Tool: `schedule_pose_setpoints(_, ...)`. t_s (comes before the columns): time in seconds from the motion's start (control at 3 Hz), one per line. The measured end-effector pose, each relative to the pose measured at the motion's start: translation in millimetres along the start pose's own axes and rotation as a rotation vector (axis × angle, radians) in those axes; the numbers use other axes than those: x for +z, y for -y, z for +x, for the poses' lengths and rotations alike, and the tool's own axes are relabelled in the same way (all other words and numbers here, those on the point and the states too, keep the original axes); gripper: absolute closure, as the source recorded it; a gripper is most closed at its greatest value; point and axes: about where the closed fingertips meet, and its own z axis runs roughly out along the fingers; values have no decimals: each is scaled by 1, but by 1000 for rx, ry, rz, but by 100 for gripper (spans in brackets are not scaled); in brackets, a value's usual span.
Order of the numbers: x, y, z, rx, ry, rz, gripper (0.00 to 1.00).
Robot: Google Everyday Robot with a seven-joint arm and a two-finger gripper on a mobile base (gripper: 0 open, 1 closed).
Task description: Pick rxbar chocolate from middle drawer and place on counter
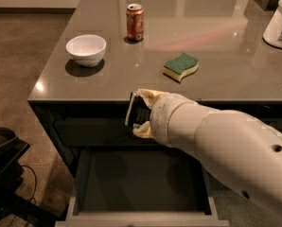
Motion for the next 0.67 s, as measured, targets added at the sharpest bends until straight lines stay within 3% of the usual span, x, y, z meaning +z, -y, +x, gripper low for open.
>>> schedule_pose_setpoints(0.33,0,0,0,0,0,0,100)
schedule_pose_setpoints(0.67,19,20,-2,-46,45,-8,100)
